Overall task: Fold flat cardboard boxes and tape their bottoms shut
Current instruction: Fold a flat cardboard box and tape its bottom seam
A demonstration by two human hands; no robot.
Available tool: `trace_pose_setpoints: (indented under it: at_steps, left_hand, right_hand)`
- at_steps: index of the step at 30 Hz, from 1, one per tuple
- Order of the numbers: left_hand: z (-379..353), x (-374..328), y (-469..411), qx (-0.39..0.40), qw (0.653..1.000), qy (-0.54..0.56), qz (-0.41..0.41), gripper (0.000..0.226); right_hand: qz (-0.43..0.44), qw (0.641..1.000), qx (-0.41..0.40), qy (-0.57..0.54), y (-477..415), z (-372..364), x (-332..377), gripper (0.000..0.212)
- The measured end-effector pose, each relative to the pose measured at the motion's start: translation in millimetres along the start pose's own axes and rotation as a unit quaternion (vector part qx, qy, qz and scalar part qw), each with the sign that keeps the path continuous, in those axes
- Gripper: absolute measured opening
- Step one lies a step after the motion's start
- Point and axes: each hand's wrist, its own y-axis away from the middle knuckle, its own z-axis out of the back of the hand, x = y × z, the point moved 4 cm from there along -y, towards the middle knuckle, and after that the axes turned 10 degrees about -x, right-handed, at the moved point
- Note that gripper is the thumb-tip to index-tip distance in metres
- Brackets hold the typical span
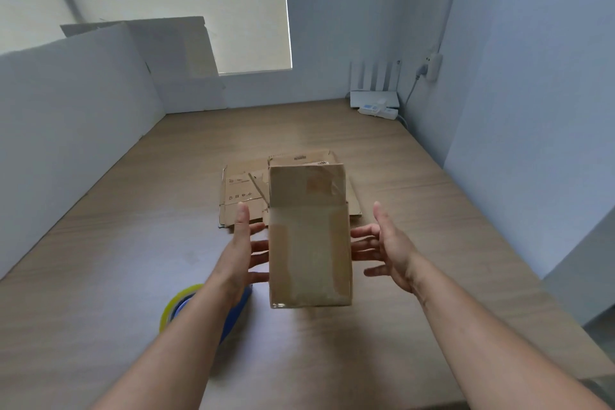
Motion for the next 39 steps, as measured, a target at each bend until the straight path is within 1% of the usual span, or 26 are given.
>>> trace_pose_setpoints:
  at_steps: [2,4,6,8,10,12,13,16,18,20,21,23,24,26,27,28,31,35,37,39]
  left_hand:
    - [2.0,2.3,0.8,0.008,0.999,-0.032,-0.004,0.099]
    - [2.8,2.7,2.6,0.021,0.999,-0.043,-0.015,0.099]
    - [2.7,4.2,4.1,0.027,0.999,-0.021,-0.024,0.1]
    - [3.8,6.8,5.2,0.027,0.999,0.003,-0.021,0.105]
    - [5.0,9.1,6.5,0.06,0.998,0.005,-0.009,0.108]
    - [3.2,7.8,10.0,0.09,0.996,-0.007,-0.005,0.099]
    - [2.6,7.0,11.0,0.084,0.996,-0.025,-0.003,0.092]
    - [0.8,5.5,10.1,0.025,0.992,-0.12,-0.024,0.057]
    - [-3.2,5.2,9.9,0.013,0.985,-0.169,-0.043,0.04]
    - [-5.2,4.4,8.8,0.009,0.978,-0.206,-0.044,0.035]
    - [-4.6,4.0,7.5,0.004,0.974,-0.224,-0.043,0.034]
    - [-0.4,2.3,4.4,-0.014,0.967,-0.249,-0.043,0.033]
    - [2.9,2.0,3.1,-0.025,0.965,-0.257,-0.045,0.034]
    - [9.3,1.3,1.2,-0.042,0.96,-0.272,-0.048,0.033]
    - [10.9,1.4,1.3,-0.045,0.961,-0.27,-0.048,0.031]
    - [11.2,1.7,1.4,-0.041,0.962,-0.267,-0.046,0.029]
    - [8.7,2.3,3.1,-0.028,0.957,-0.285,-0.055,0.026]
    - [3.3,1.6,9.3,0.013,0.949,-0.305,-0.076,0.031]
    - [1.7,1.6,14.7,0.028,0.947,-0.311,-0.082,0.035]
    - [3.5,0.2,21.6,0.01,0.948,-0.306,-0.091,0.025]
  right_hand:
    - [0.006,0.999,-0.004,0.031,2.7,-4.2,2.2,0.085]
    - [0.029,0.999,-0.012,0.04,5.4,-8.0,9.0,0.09]
    - [0.048,0.999,-0.016,0.017,7.0,-10.5,14.8,0.091]
    - [0.055,0.998,-0.011,0.005,7.9,-11.8,17.3,0.086]
    - [0.046,0.999,-0.007,0.027,8.5,-13.4,15.0,0.086]
    - [0.033,0.997,-0.002,0.068,9.1,-17.0,10.4,0.087]
    - [0.031,0.996,0.002,0.089,10.0,-20.6,9.3,0.086]
    - [0.064,0.981,-0.011,0.182,15.1,-34.5,15.0,0.081]
    - [0.094,0.951,-0.042,0.292,16.4,-43.9,19.7,0.076]
    - [0.101,0.918,-0.066,0.379,16.9,-53.9,21.4,0.06]
    - [0.102,0.909,-0.07,0.397,16.7,-57.6,21.7,0.049]
    - [0.12,0.915,-0.072,0.379,16.2,-57.6,24.6,0.024]
    - [0.127,0.93,-0.075,0.337,16.2,-53.6,26.4,0.021]
    - [0.112,0.969,-0.094,0.2,15.5,-41.6,26.7,0.023]
    - [0.102,0.978,-0.104,0.15,15.9,-36.5,25.5,0.024]
    - [0.1,0.98,-0.113,0.131,16.7,-33.3,24.4,0.024]
    - [0.125,0.966,-0.144,0.177,19.8,-33.8,22.0,0.023]
    - [0.202,0.915,-0.191,0.291,28.1,-35.1,25.0,0.04]
    - [0.235,0.9,-0.201,0.308,33.3,-35.0,27.2,0.045]
    - [0.256,0.893,-0.205,0.307,36.4,-33.4,30.9,0.049]
